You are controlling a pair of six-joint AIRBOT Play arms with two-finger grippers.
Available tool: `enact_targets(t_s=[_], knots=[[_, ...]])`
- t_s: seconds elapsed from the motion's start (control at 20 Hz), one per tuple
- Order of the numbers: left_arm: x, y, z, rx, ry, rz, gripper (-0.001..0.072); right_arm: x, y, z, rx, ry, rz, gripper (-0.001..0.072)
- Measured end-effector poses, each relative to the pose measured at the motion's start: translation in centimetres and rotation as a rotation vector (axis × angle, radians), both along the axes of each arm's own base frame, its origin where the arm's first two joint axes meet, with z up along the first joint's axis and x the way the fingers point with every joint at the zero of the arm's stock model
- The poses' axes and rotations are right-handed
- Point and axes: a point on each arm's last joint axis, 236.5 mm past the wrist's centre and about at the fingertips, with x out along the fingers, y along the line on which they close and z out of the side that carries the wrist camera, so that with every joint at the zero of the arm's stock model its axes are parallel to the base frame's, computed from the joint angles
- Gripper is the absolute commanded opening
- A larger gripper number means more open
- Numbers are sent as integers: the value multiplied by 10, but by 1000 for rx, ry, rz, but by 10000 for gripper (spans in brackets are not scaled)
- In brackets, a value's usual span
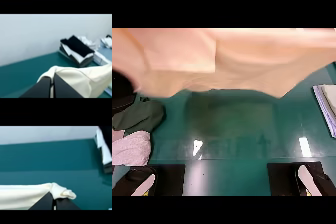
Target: Fold the shirts.
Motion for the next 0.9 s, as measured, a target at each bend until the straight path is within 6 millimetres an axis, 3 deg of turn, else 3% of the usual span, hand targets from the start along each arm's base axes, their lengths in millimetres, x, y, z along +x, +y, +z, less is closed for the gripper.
enact_targets(t_s=[0.1,0.2,0.3,0.4,0.5,0.6,0.75,0.9], knots=[[-34,12,35,-14,-112,34,25,-26,7,40,-49,-75,-26,19],[-45,23,48,-11,-156,81,25,-39,11,58,-67,-94,-41,18],[-36,29,42,2,-135,116,26,-42,12,62,-63,-75,-41,18],[-6,31,20,28,-57,146,26,-33,11,51,-36,-27,-22,17],[41,29,-24,74,86,160,27,-9,7,21,24,78,16,18],[90,23,-78,118,250,159,27,20,2,-25,80,219,52,18],[162,15,-192,184,551,152,27,65,-2,-119,118,489,79,18],[210,9,-314,233,839,140,27,97,-1,-228,125,779,96,17]])
